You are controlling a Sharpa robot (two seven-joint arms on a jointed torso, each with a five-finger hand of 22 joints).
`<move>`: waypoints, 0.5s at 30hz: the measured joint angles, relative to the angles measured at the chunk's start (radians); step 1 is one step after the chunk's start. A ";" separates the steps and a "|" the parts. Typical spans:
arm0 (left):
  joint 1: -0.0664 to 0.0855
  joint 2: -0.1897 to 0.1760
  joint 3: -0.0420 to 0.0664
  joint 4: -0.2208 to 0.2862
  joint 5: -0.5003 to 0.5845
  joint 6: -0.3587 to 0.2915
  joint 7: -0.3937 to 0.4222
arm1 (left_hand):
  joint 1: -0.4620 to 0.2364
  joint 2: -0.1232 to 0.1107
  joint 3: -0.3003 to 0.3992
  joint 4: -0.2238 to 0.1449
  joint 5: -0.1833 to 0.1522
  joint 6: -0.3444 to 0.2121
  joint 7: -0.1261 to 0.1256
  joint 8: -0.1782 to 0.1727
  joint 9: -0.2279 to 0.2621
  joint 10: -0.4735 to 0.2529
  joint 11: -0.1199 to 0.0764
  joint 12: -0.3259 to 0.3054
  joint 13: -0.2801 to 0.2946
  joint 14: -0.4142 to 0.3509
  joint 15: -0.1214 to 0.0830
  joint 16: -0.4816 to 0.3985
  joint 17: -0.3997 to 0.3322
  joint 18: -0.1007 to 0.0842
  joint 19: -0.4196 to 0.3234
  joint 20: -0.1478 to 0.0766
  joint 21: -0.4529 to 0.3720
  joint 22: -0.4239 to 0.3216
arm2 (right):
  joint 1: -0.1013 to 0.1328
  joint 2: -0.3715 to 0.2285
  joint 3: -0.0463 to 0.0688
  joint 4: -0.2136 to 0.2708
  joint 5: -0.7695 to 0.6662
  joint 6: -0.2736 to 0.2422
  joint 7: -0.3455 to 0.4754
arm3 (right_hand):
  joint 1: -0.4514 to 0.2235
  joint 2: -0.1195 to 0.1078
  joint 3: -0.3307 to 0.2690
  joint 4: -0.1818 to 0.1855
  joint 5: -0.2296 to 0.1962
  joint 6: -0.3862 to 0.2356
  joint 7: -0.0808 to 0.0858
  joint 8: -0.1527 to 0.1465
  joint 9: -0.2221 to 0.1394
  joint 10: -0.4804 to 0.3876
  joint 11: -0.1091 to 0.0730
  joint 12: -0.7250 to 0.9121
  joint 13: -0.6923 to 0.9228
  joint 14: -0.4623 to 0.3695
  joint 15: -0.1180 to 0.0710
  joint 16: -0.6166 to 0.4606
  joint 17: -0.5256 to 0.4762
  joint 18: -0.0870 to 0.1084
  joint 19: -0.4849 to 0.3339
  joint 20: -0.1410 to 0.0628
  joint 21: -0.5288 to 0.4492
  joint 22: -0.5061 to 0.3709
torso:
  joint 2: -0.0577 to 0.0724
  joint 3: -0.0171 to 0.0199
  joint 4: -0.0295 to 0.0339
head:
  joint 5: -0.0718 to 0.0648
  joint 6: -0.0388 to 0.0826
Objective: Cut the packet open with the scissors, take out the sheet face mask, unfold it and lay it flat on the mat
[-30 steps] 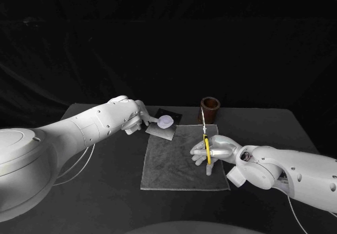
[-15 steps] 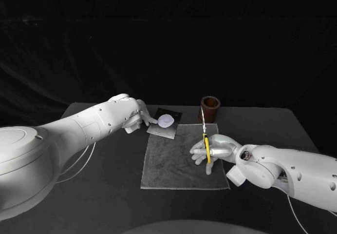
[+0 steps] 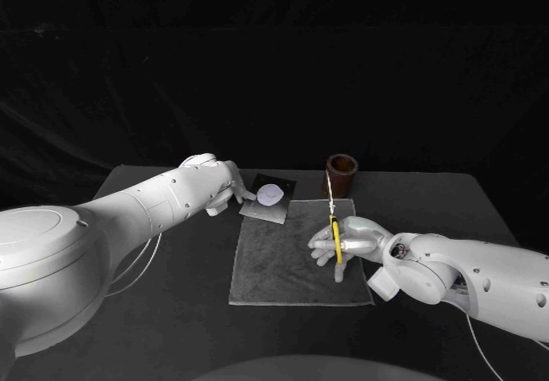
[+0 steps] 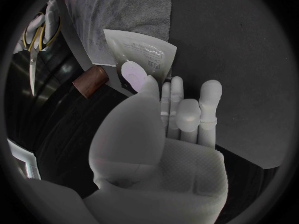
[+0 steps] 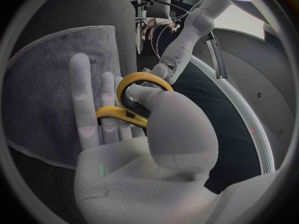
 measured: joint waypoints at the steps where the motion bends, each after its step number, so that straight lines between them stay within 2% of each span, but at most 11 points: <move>1: -0.002 0.005 -0.001 -0.007 -0.007 -0.005 0.002 | 0.004 0.004 0.000 0.000 0.000 0.002 -0.002 0.001 0.002 0.002 -0.001 0.001 0.001 0.002 -0.002 0.001 0.004 -0.005 0.002 -0.002 0.002 0.005 | 0.000 0.000 0.000 0.000 0.000 0.000 0.000 | 0.000 0.000 0.000 0.000 0.000 0.000 0.000 0.000 0.000 0.000 0.000 0.000 0.000 0.000 0.000 0.000 0.000 0.000 0.000 0.000 0.000 0.000 | 0.000 0.0000 0.0000 | 0.000 0.000; 7: -0.008 0.023 -0.016 -0.032 -0.032 -0.030 0.016 | 0.094 0.035 0.033 -0.015 0.000 0.030 -0.023 0.013 0.003 0.026 -0.016 0.010 0.006 0.016 -0.015 0.014 0.029 -0.006 0.014 -0.014 0.023 0.035 | 0.001 0.001 0.000 0.002 0.000 0.000 0.000 | 0.000 0.000 0.000 0.000 0.000 0.000 0.000 0.000 0.000 0.000 0.000 0.000 0.000 0.000 0.000 0.000 0.001 0.000 0.000 0.000 -0.003 -0.001 | -0.001 -0.0004 0.0000 | 0.000 -0.003; 12: -0.012 0.031 -0.023 -0.041 -0.044 -0.053 0.034 | 0.149 0.038 0.062 -0.005 -0.005 0.064 -0.032 0.017 0.003 0.046 -0.031 0.010 0.006 0.030 -0.026 0.030 0.071 -0.007 0.021 -0.021 0.037 0.052 | 0.001 0.001 0.000 0.003 0.000 0.000 0.000 | 0.000 0.000 0.000 0.000 0.000 0.000 0.000 0.000 0.001 0.000 0.000 0.000 0.001 0.000 0.000 -0.002 0.003 0.000 0.000 0.000 -0.008 -0.003 | -0.001 -0.0005 0.0006 | -0.002 -0.003; 15: -0.015 0.032 -0.025 -0.043 -0.044 -0.069 0.050 | 0.176 0.016 0.085 0.018 -0.003 0.081 -0.025 0.021 0.003 0.060 -0.038 0.010 0.006 0.048 -0.034 0.054 0.130 -0.007 0.013 -0.029 0.043 0.057 | 0.001 0.001 0.000 0.003 0.000 0.000 0.000 | 0.000 0.000 0.000 0.000 0.000 0.000 0.000 0.000 0.001 0.000 0.000 0.000 0.001 0.000 0.000 -0.002 0.003 0.000 0.001 0.001 -0.008 -0.003 | -0.001 -0.0011 0.0010 | -0.002 -0.003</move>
